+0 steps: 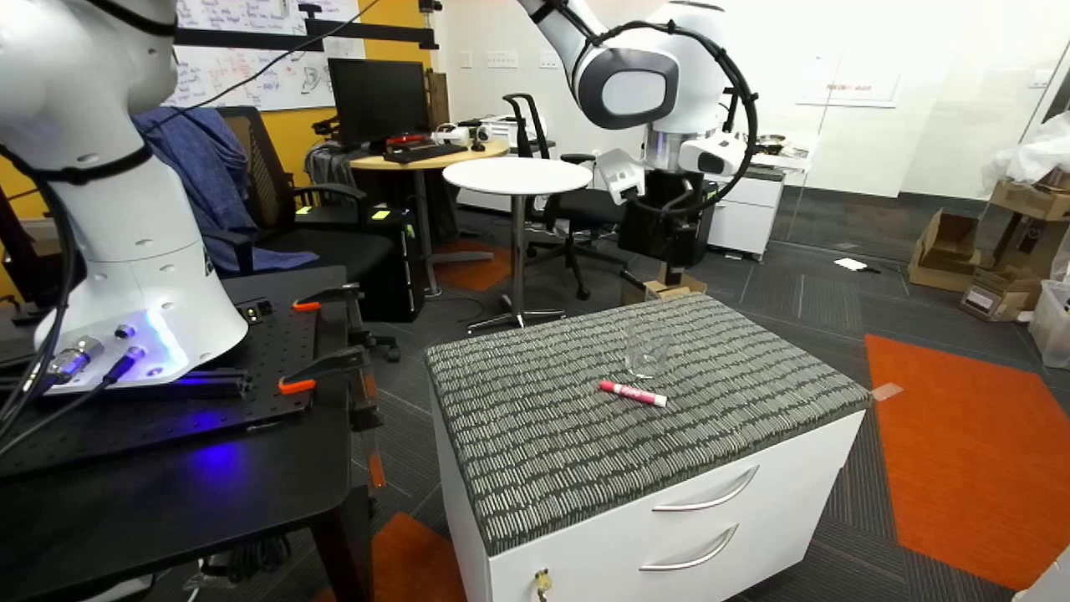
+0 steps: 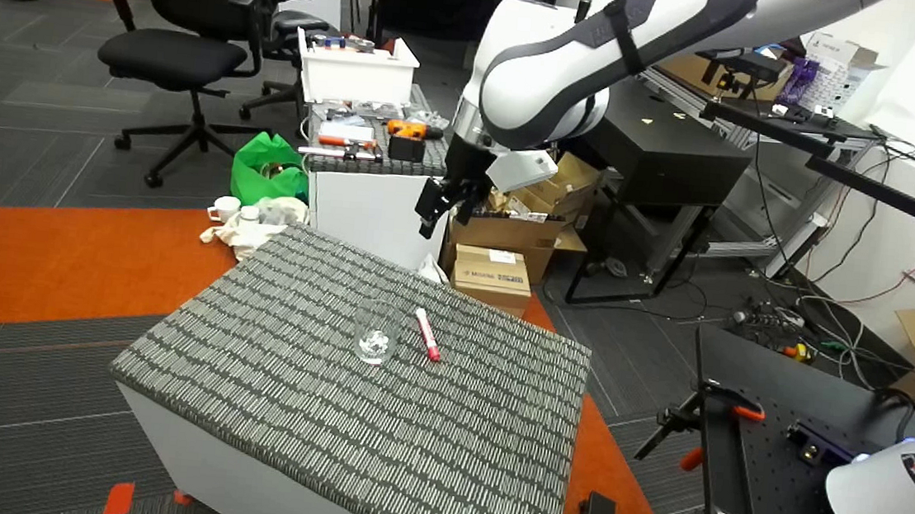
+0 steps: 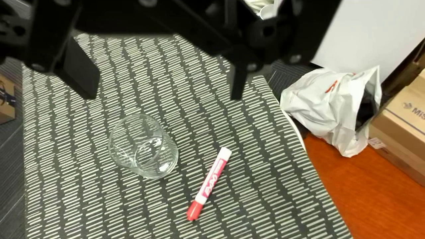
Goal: Take the marker out of the glass and put it on the counter
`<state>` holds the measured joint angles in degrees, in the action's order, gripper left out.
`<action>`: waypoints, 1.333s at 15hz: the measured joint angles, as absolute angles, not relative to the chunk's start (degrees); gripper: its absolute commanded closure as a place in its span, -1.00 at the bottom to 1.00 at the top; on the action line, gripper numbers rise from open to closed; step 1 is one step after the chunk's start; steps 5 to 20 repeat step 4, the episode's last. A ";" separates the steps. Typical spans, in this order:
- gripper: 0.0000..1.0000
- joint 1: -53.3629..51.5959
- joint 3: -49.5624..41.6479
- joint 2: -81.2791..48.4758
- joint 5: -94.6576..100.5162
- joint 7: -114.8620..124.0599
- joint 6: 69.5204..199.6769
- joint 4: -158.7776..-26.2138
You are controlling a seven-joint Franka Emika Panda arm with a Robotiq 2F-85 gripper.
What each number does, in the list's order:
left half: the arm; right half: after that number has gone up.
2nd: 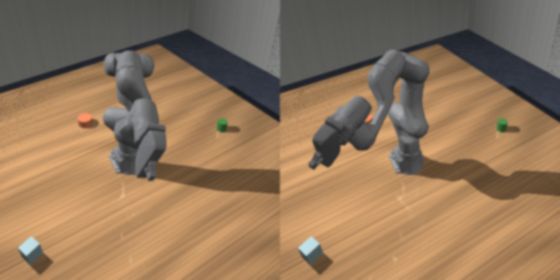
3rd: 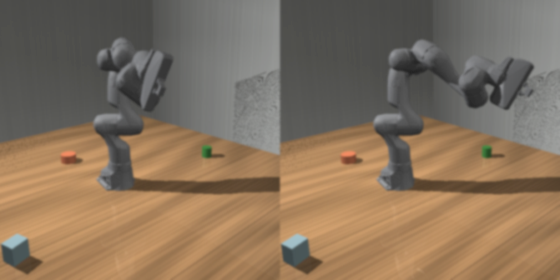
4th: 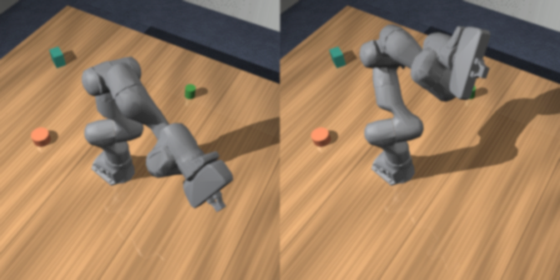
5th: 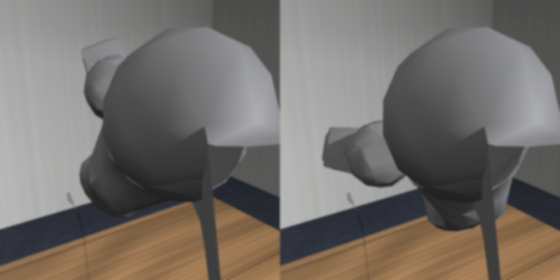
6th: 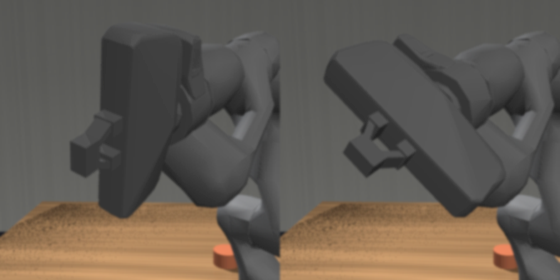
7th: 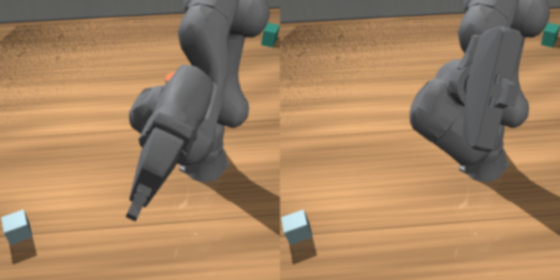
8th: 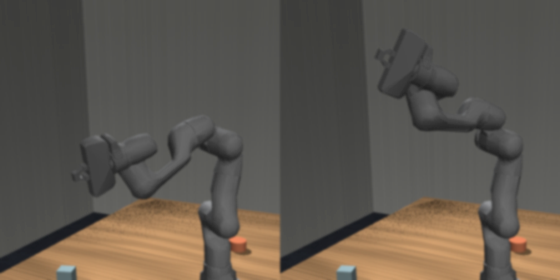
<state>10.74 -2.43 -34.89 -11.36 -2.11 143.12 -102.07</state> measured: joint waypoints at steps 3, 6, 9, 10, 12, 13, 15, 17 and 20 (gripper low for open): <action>-1.00 10.73 -2.42 -35.37 -11.36 -2.10 143.12 -102.01; -1.00 10.74 -2.42 -35.43 -11.36 -2.10 143.12 -101.98; -1.00 10.74 -2.42 -35.43 -11.36 -2.10 143.12 -101.98; -1.00 10.74 -2.42 -35.43 -11.36 -2.10 143.12 -101.98; -1.00 10.74 -2.42 -35.43 -11.36 -2.10 143.12 -101.98; -1.00 10.74 -2.42 -35.43 -11.36 -2.10 143.12 -101.98; -1.00 10.74 -2.42 -35.43 -11.36 -2.10 143.12 -101.98; -1.00 10.74 -2.42 -35.43 -11.36 -2.10 143.12 -101.98; -1.00 10.74 -2.42 -35.43 -11.36 -2.10 143.12 -101.98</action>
